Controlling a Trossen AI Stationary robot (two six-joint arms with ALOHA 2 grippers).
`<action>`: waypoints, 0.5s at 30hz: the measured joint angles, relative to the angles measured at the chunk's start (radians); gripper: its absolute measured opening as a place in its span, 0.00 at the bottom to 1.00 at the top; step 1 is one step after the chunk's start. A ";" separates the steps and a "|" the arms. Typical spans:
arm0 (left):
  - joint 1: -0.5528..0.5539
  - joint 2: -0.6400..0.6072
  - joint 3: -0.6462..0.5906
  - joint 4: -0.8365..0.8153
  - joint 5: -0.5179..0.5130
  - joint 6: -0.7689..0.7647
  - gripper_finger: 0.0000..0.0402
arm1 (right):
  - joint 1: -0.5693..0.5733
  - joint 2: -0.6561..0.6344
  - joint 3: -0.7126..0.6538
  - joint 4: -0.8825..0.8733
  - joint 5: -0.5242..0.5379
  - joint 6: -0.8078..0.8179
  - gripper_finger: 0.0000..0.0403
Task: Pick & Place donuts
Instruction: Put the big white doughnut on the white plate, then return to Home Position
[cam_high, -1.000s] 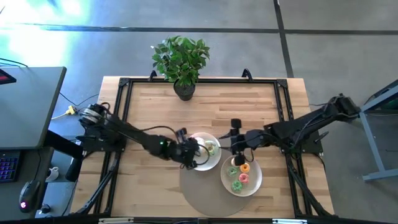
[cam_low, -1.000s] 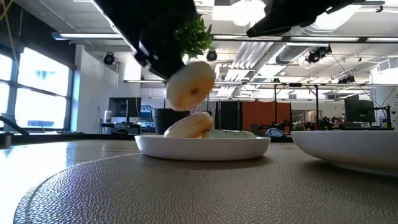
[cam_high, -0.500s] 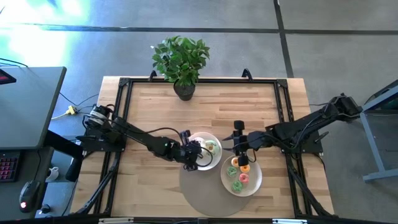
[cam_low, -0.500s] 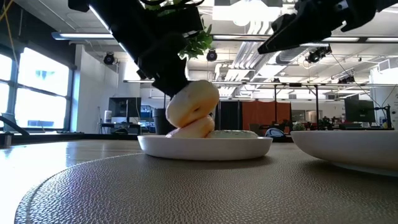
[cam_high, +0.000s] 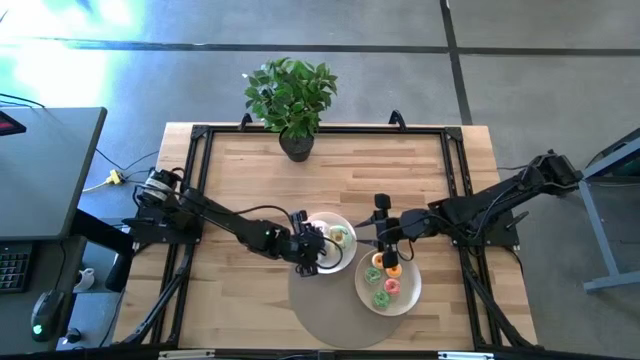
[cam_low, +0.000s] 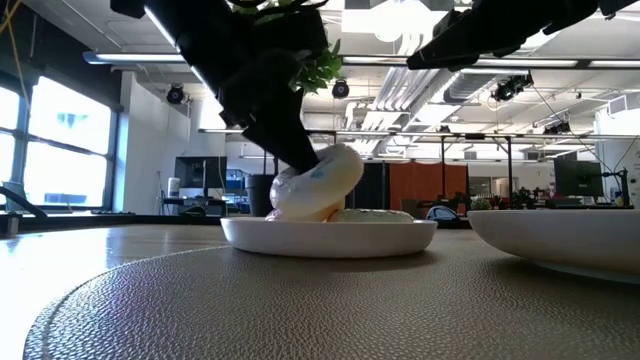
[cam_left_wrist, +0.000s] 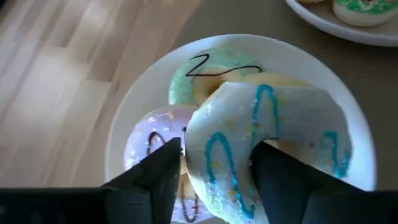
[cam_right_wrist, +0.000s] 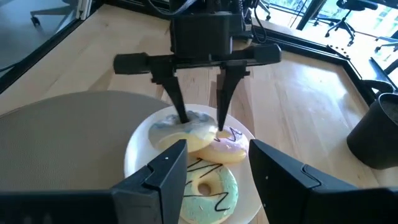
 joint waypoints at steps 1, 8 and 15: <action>0.000 0.000 0.008 -0.004 0.012 0.000 0.47 | 0.000 0.000 0.000 0.000 0.000 0.000 0.42; 0.000 0.000 0.095 -0.063 0.079 0.001 0.50 | 0.000 0.000 0.000 0.000 0.000 0.000 0.42; 0.000 0.000 0.101 -0.114 0.122 -0.010 0.50 | 0.000 0.000 0.000 0.000 0.000 0.000 0.42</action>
